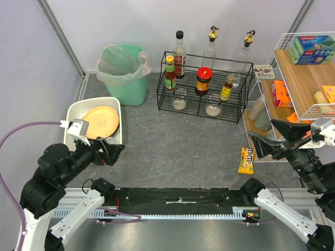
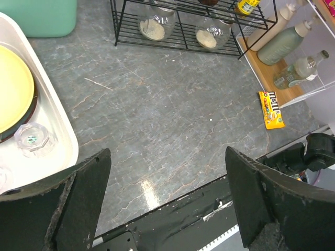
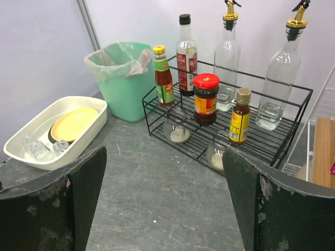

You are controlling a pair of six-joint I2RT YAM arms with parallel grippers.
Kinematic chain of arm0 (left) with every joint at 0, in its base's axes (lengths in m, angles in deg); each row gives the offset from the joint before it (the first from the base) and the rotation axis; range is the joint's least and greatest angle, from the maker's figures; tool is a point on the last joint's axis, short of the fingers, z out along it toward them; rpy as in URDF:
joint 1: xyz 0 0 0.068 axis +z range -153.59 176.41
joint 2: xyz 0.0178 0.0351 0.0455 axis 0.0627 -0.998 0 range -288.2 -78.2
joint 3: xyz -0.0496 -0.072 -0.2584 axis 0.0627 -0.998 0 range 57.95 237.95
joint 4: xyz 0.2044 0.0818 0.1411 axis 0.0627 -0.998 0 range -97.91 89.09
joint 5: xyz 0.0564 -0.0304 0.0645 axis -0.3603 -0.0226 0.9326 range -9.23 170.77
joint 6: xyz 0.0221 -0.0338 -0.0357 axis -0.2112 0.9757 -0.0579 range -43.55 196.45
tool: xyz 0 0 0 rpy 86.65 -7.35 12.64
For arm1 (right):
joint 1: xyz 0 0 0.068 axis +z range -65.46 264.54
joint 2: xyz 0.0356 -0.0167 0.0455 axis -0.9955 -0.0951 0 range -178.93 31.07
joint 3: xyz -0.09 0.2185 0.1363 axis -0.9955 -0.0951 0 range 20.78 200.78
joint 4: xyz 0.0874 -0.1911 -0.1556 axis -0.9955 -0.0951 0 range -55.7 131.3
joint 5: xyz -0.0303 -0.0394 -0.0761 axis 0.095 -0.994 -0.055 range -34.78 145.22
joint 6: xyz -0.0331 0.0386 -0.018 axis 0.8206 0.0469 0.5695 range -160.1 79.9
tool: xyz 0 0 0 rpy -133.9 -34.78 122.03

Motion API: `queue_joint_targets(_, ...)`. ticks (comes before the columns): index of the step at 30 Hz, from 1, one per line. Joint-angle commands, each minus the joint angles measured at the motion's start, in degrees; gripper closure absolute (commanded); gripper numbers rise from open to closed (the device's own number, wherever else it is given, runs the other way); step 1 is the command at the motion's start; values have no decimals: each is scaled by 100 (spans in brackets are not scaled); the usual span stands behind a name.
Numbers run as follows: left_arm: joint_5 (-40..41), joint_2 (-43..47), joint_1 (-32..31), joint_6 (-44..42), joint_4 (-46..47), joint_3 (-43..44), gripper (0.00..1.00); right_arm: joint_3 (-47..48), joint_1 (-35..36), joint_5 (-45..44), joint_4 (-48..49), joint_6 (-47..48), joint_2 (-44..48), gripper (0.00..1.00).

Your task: Clear the kitchen counter

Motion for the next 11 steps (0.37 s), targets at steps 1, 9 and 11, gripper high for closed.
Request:
queue_joint_targets(1,275,36,-10,-214,-256,203,5,198,11,272,18,120,11,2)
queue_joint_targets(9,28,-34,-1,-64,25,115,4,225,11,369,203,50,2,2)
queue_joint_targets(11,20,-8,-10,-82,51,150,3,216,11,342,203,41,-7,2)
